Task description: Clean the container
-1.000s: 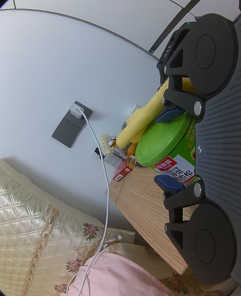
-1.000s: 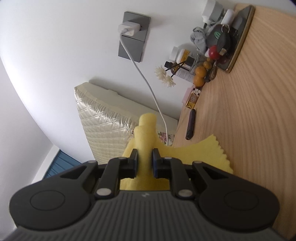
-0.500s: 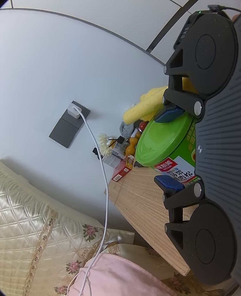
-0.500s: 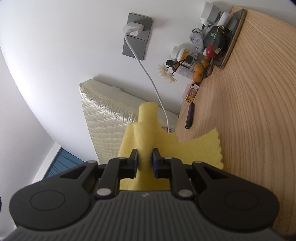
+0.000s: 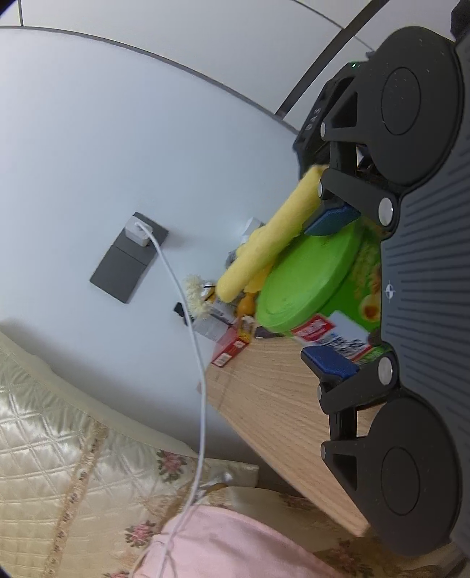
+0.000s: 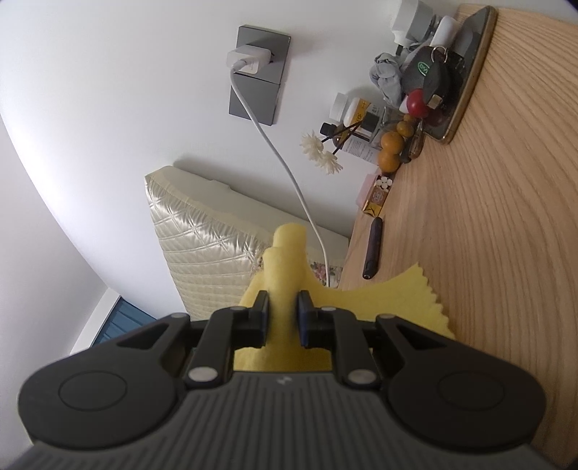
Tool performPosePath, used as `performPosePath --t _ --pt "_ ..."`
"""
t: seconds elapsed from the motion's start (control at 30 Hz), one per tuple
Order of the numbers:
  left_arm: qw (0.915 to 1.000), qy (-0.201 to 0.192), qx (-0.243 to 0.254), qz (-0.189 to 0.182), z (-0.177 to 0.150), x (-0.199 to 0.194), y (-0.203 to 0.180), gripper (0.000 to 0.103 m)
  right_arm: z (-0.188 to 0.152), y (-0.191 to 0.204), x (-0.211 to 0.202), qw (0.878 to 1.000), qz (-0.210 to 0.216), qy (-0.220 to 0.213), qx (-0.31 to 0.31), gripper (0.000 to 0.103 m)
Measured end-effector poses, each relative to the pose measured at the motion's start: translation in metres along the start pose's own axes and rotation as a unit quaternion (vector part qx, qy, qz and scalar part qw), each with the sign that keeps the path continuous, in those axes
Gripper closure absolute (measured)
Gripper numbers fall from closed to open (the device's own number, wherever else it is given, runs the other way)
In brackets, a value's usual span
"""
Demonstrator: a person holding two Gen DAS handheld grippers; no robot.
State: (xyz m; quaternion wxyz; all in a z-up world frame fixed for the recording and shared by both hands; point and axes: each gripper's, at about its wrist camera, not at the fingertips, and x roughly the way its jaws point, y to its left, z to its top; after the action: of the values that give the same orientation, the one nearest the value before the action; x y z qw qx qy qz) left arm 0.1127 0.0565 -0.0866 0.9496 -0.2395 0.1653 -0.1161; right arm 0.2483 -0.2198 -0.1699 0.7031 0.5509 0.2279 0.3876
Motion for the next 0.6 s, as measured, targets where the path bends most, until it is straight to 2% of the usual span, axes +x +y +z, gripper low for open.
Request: performPosePath --t 0.4,0.6 --pt "0.9997 0.0 -0.023 0.013 0.0036 0.004 0.001 0.036 -0.0065 0.0042 -0.0092 1.0 -0.003 -0.002 -0.004 0.086" --pt "0.9998 -0.001 -0.013 0.011 0.005 0.0064 0.001 0.036 -0.0072 0.0044 -0.0098 1.0 -0.004 -0.004 -0.006 0.086"
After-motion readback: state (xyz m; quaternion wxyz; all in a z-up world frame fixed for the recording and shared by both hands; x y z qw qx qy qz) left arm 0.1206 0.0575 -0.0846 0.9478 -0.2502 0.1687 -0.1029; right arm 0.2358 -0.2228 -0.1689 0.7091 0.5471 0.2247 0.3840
